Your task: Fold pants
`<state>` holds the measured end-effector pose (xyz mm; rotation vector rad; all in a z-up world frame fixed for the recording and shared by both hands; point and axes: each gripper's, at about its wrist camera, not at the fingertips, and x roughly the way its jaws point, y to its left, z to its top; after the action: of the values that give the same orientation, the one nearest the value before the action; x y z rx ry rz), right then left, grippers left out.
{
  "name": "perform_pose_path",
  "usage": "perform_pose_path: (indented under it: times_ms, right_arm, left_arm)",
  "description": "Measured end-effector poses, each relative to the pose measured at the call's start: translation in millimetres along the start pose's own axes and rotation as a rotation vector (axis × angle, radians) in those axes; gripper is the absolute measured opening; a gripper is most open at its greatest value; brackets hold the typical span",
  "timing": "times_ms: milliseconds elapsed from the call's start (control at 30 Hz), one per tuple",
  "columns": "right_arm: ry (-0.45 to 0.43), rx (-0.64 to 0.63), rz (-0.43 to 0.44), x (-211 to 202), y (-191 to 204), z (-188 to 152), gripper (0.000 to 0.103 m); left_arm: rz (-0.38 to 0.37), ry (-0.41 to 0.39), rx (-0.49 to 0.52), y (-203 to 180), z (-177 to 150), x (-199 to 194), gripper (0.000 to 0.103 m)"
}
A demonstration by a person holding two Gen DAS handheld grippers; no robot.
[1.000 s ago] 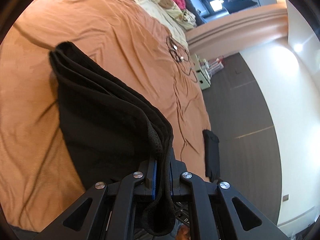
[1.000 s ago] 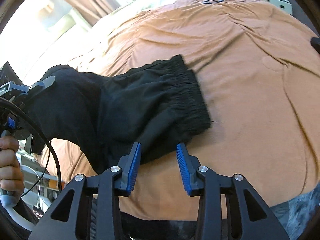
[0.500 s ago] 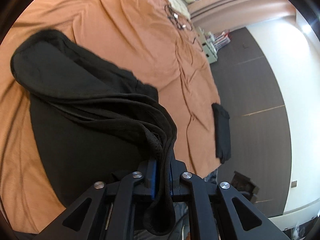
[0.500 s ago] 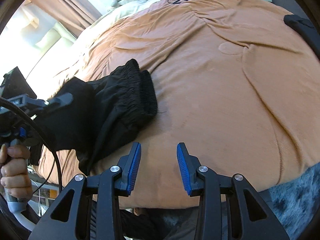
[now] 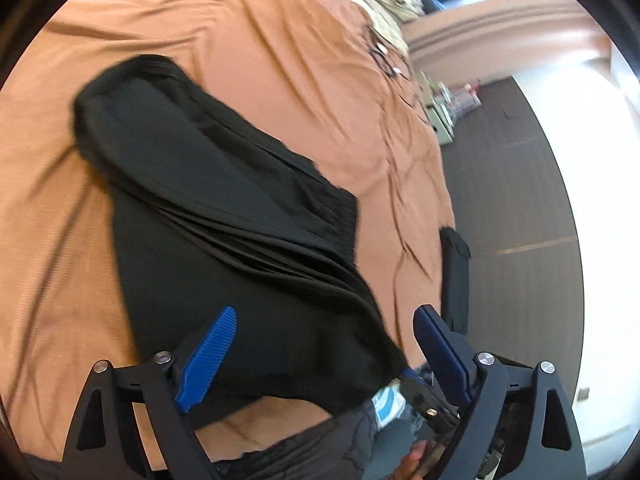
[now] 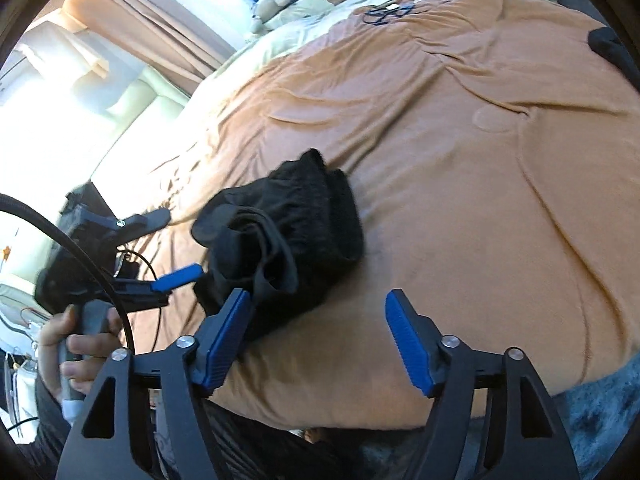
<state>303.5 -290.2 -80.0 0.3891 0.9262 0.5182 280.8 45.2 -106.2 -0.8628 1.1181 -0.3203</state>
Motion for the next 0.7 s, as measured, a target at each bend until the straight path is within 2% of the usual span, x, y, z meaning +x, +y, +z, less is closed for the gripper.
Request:
perform_pose_path:
  times_ms: [233,467,700]
  right_arm:
    - [0.032,0.006,0.044,19,6,10,0.076]
    - [0.052,-0.003,0.061,37,18,25,0.077]
    - [0.113,-0.006,-0.001,64,24,34,0.078]
  left_arm:
    - [0.021,-0.058,-0.114,44,18,-13,0.092]
    - [0.044,-0.09,-0.148,73,42,-10,0.092]
    - [0.046,-0.104,-0.165,94,71,5,0.092]
